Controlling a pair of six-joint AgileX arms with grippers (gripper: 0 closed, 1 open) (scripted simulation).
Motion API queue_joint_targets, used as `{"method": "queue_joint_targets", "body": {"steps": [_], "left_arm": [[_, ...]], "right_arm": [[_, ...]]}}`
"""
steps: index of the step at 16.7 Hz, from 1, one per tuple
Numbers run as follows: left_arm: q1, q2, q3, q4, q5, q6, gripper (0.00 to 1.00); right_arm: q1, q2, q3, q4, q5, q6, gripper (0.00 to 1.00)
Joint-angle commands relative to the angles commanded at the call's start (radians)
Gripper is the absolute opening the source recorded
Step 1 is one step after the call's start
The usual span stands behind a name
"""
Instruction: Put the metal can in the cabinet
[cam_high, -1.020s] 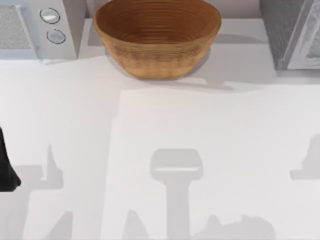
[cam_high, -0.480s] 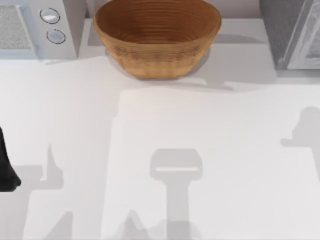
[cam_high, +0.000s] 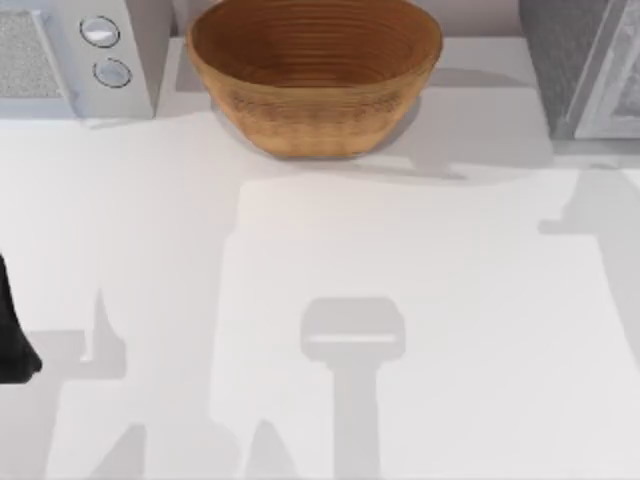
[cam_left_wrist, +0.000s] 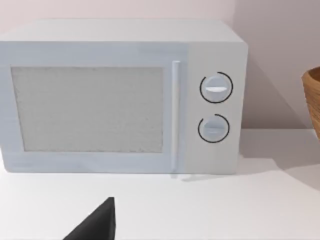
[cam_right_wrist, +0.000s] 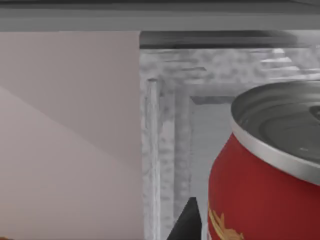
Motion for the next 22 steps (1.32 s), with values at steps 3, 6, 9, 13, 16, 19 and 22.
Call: {"method": "queue_joint_targets", "body": {"steps": [3, 6, 9, 13, 16, 19, 22], "left_arm": [[0.000, 0.000, 0.000, 0.000, 0.000, 0.000, 1.00], [0.000, 0.000, 0.000, 0.000, 0.000, 0.000, 1.00], [0.000, 0.000, 0.000, 0.000, 0.000, 0.000, 1.00], [0.000, 0.000, 0.000, 0.000, 0.000, 0.000, 1.00], [0.000, 0.000, 0.000, 0.000, 0.000, 0.000, 1.00], [0.000, 0.000, 0.000, 0.000, 0.000, 0.000, 1.00], [0.000, 0.000, 0.000, 0.000, 0.000, 0.000, 1.00]], "right_arm": [[0.017, 0.106, 0.143, -0.032, 0.014, 0.000, 0.00], [0.033, 0.213, 0.285, -0.067, 0.029, 0.000, 0.00], [0.047, 0.319, 0.423, -0.100, 0.044, -0.001, 0.00], [0.067, 0.475, 0.632, -0.152, 0.069, 0.000, 0.00], [0.078, 0.558, 0.724, -0.180, 0.079, 0.002, 0.00], [0.082, 0.573, 0.741, -0.186, 0.079, 0.003, 0.00], [0.082, 0.573, 0.741, -0.186, 0.079, 0.003, 0.00]]}}
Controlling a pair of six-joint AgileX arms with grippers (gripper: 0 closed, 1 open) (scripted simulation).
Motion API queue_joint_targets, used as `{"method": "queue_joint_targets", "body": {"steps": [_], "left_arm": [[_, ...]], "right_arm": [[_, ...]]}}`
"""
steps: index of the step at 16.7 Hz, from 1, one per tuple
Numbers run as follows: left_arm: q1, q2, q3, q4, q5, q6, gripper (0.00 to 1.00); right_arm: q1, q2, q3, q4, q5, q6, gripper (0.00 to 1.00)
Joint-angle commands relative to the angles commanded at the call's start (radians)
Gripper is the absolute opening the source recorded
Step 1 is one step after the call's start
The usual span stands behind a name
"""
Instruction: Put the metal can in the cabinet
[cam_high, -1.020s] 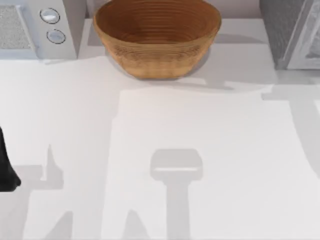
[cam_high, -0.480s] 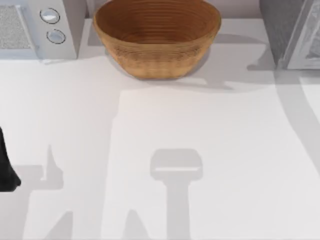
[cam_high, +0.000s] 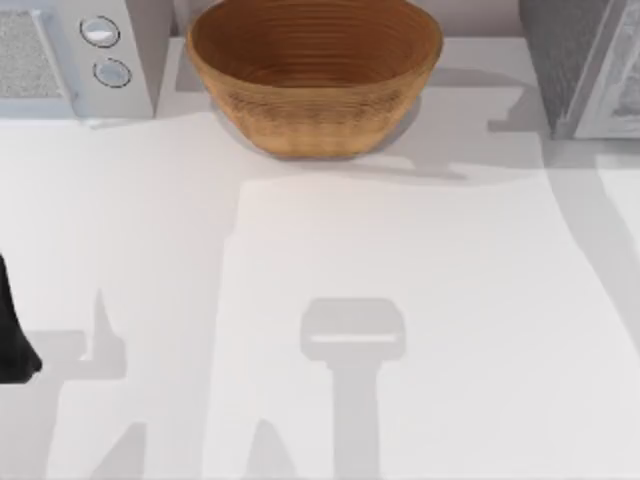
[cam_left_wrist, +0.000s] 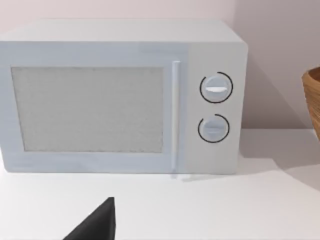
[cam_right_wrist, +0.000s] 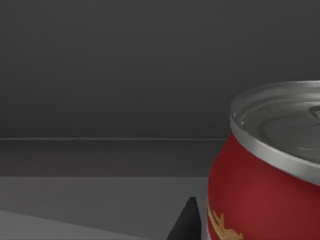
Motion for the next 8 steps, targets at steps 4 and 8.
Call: {"method": "queue_joint_targets", "body": {"steps": [4, 8], "left_arm": [[0.000, 0.000, 0.000, 0.000, 0.000, 0.000, 1.00], [0.000, 0.000, 0.000, 0.000, 0.000, 0.000, 1.00]], "right_arm": [[-0.008, 0.018, 0.023, -0.004, 0.000, 0.002, 0.00], [-0.018, 0.112, 0.159, -0.034, -0.004, 0.000, 0.00]]}}
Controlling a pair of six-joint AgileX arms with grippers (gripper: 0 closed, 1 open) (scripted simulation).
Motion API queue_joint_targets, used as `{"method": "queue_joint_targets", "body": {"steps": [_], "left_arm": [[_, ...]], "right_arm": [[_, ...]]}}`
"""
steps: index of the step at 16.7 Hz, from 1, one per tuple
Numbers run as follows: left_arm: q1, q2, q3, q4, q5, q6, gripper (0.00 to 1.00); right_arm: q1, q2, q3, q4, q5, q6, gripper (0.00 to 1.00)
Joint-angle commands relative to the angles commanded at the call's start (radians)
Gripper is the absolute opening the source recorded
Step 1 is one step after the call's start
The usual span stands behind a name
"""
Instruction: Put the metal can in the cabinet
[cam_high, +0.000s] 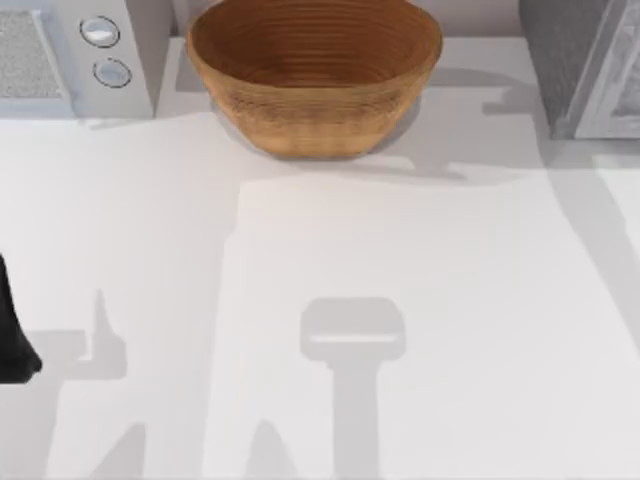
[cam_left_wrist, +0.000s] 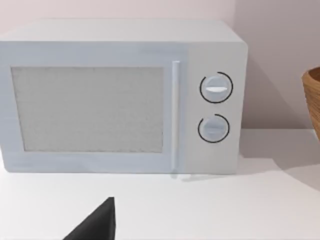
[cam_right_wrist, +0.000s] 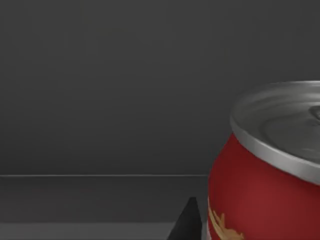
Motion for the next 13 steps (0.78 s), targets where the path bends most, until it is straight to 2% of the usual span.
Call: {"method": "queue_joint_targets", "body": {"steps": [13], "left_arm": [[0.000, 0.000, 0.000, 0.000, 0.000, 0.000, 1.00]], "right_arm": [[-0.029, 0.314, 0.424, -0.108, -0.035, 0.002, 0.00]]}}
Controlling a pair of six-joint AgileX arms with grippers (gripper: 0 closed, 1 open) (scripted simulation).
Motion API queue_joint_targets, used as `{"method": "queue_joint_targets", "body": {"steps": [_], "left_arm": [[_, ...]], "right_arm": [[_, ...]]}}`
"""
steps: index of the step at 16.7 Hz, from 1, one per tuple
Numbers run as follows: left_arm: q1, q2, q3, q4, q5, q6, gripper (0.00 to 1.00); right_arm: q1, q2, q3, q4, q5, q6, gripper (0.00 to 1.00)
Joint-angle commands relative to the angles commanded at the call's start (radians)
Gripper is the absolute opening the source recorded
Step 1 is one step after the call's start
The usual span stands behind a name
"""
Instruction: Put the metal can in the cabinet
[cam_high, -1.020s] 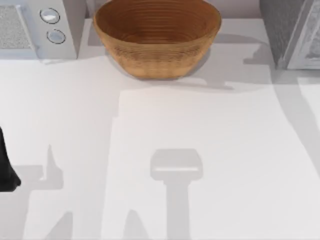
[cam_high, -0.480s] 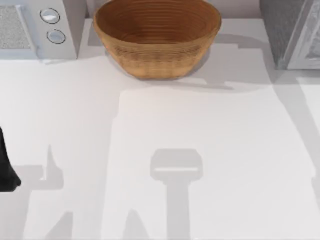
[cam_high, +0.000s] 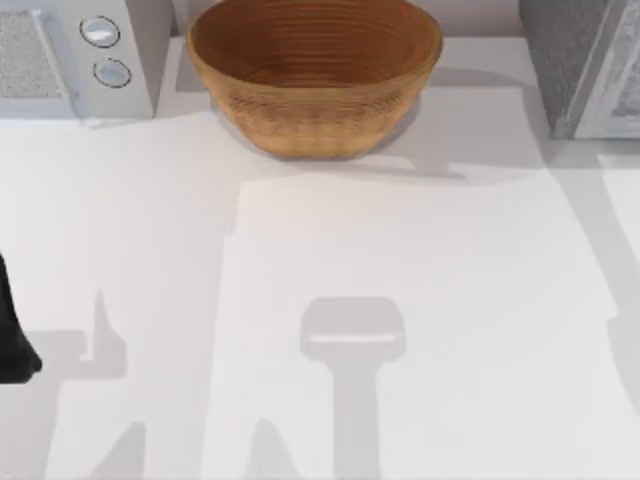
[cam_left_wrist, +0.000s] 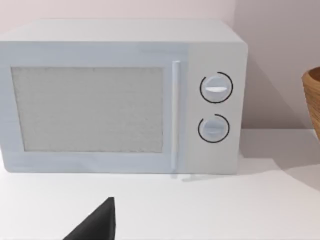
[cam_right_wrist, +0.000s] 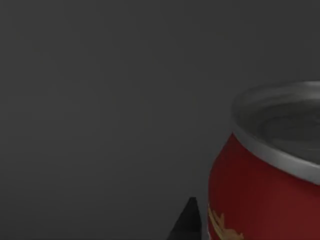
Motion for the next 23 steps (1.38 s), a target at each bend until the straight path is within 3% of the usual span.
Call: {"method": "queue_joint_targets", "body": {"steps": [13, 20, 23], "left_arm": [[0.000, 0.000, 0.000, 0.000, 0.000, 0.000, 1.00], [0.000, 0.000, 0.000, 0.000, 0.000, 0.000, 1.00], [0.000, 0.000, 0.000, 0.000, 0.000, 0.000, 1.00]], "right_arm": [[-0.037, 0.316, 0.419, -0.112, -0.031, -0.002, 0.00], [-0.040, 0.338, 0.444, -0.120, -0.034, -0.002, 0.00], [-0.040, 0.338, 0.444, -0.120, -0.034, -0.002, 0.23]]}}
